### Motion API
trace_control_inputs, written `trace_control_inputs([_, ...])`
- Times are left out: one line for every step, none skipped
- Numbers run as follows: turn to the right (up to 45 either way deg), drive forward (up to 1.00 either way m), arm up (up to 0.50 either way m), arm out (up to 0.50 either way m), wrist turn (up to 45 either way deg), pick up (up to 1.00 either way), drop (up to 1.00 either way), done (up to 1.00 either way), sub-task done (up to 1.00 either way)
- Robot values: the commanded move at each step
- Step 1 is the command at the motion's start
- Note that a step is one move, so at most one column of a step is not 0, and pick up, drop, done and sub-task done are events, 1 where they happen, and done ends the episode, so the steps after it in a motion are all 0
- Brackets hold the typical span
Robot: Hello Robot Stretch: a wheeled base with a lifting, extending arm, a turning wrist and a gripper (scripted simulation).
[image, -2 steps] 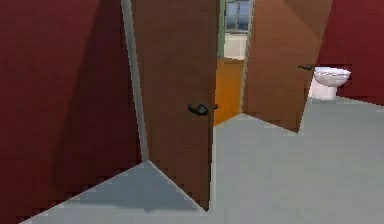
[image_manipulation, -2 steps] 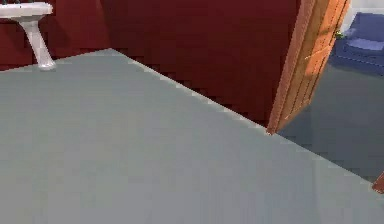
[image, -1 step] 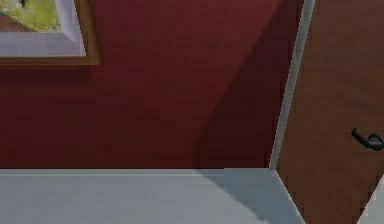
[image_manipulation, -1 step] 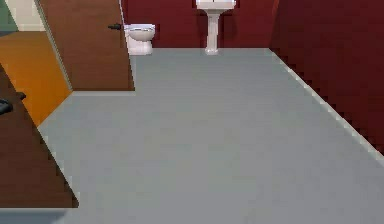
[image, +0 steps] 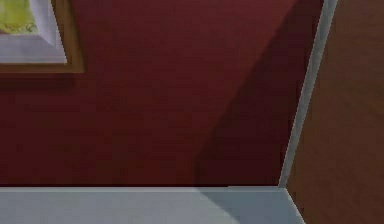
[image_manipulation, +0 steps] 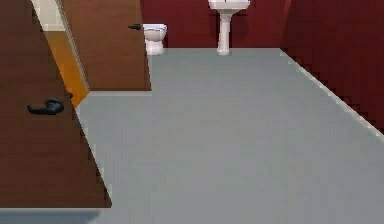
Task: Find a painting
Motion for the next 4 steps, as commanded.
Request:
trace_control_inputs([-45.0, 0.00, 0.00, 0.00, 0.0, 0.00, 0.00, 0.00, 0.00])
trace_control_inputs([-9.0, 0.00, 0.00, 0.00, 0.0, 0.00, 0.00, 0.00, 0.00])
trace_control_inputs([0.0, 0.35, 0.00, 0.00, 0.0, 0.00, 0.00, 0.00, 0.00])
trace_control_inputs([-21.0, 0.00, 0.00, 0.00, 0.0, 0.00, 0.00, 0.00, 0.00])
